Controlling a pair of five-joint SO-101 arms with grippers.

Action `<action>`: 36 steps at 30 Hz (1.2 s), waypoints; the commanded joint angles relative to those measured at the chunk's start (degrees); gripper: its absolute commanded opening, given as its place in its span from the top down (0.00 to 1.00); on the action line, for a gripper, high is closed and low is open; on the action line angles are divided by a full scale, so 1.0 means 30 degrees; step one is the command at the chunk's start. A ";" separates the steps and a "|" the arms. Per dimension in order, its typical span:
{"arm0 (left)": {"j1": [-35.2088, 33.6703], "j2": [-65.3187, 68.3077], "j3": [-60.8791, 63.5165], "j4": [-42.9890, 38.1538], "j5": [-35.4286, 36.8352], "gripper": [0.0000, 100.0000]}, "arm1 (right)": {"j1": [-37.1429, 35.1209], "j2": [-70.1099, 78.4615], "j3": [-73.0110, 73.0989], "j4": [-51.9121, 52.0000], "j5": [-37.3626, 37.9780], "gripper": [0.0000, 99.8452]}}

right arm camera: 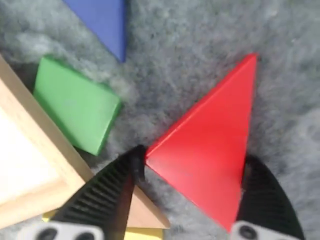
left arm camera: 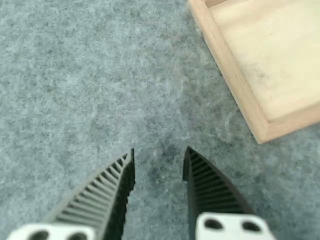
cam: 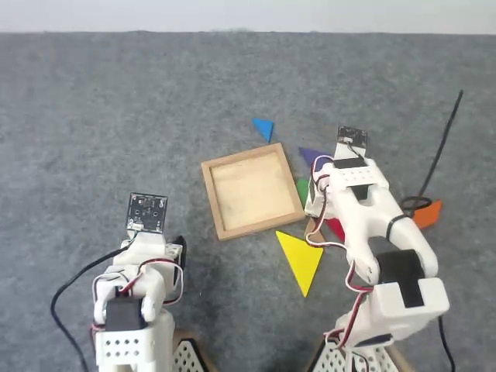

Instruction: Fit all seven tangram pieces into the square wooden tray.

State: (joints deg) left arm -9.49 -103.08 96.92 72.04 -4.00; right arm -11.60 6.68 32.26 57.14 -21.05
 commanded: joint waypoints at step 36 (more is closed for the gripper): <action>0.0059 -0.0527 -0.0161 0.0176 -0.0117 0.85 | -0.7253 0.1832 -1.0960 0.5465 0.4864 0.79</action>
State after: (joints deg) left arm -9.49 -103.08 96.92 72.04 -4.00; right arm -30.15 4.75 11.43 71.56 -7.52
